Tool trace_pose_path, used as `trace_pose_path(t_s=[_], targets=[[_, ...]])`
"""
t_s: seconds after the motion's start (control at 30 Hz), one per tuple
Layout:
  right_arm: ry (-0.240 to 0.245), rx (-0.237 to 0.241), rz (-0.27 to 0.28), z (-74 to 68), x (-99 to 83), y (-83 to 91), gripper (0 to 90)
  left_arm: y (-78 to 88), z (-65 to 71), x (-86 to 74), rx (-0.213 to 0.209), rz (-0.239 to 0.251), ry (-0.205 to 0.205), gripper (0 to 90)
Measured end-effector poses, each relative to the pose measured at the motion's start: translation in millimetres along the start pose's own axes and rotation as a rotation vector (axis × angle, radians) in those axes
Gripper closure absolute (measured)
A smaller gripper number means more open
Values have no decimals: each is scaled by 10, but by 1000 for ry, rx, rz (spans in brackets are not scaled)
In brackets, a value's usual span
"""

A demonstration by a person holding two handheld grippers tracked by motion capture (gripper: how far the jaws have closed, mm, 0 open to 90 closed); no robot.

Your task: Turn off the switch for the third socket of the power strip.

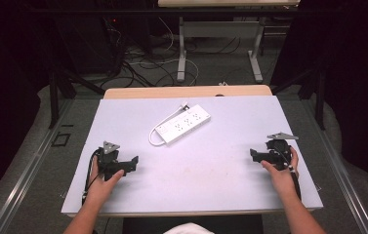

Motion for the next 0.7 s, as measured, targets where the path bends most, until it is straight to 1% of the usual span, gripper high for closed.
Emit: trace_pose_path(t_s=[0.13, 0.5, 0.7], targets=[[3, 0, -5, 17, -3, -3, 72, 2, 2, 0, 1, -2, -1, 8], [-10, 5, -5, 20, -4, 1, 74, 1, -3, 1, 1, 0, 0, 8], [-7, 7, -2, 22, -1, 7, 75, 2, -8, 0, 1, 1, 0, 8]])
Point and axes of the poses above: each handheld gripper's, and its own axes: y roughly backward along the jaws, x roughly out of its top, z roughly to its right, the point moved 1 cm from there along -y, roughly forward along the jaws, and after that the axes turned 13 degrees about -z, right-handed, at the moved point
